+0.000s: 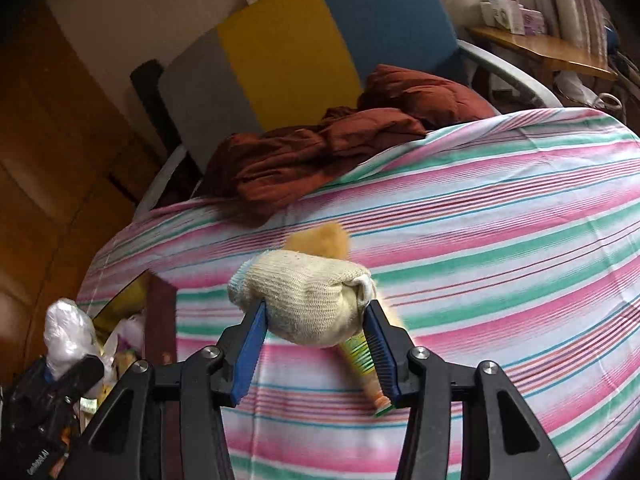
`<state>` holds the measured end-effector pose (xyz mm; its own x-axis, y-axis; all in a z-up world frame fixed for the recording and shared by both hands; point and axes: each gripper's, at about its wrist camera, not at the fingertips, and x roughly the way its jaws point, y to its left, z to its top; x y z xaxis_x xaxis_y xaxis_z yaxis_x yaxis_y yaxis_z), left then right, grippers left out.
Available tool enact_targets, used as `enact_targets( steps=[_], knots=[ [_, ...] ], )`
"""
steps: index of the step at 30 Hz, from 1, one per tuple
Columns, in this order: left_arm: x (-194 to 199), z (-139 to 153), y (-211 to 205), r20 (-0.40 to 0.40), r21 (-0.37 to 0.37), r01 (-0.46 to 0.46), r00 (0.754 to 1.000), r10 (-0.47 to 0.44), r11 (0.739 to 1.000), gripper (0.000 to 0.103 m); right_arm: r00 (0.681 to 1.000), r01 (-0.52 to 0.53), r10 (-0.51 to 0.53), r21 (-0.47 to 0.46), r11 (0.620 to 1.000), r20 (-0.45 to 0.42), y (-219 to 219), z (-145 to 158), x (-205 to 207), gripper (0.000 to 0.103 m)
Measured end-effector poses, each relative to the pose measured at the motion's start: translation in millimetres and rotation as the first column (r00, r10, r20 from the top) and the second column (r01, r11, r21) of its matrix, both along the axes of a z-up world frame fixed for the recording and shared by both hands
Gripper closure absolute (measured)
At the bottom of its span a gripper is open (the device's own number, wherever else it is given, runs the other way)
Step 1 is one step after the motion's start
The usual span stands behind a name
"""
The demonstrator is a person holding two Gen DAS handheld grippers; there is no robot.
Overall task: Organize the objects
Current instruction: 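Carry the plastic bundle over the tray with left gripper while right gripper carries the knit glove there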
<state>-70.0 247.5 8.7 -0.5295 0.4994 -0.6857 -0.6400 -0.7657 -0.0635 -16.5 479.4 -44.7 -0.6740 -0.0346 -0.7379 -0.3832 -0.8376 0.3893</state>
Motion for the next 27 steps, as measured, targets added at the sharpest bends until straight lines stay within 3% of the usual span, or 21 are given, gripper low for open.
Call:
enact_targets(
  steps=[17,27],
  knots=[
    [19.3,-6.3,-83.5,0.011,0.025,-0.085,0.996,0.085,0.996,0.069,0.992,-0.116,0.113,-0.079,0.99,-0.05,-94.9,9.0,15.1,0.054],
    [21.6,-22.2,-151.8,0.06,0.04,-0.179,0.982,0.177,0.983,0.069,0.97,-0.24,0.234,-0.091,0.966,-0.071,-156.3,14.2,23.1,0.054]
  ],
)
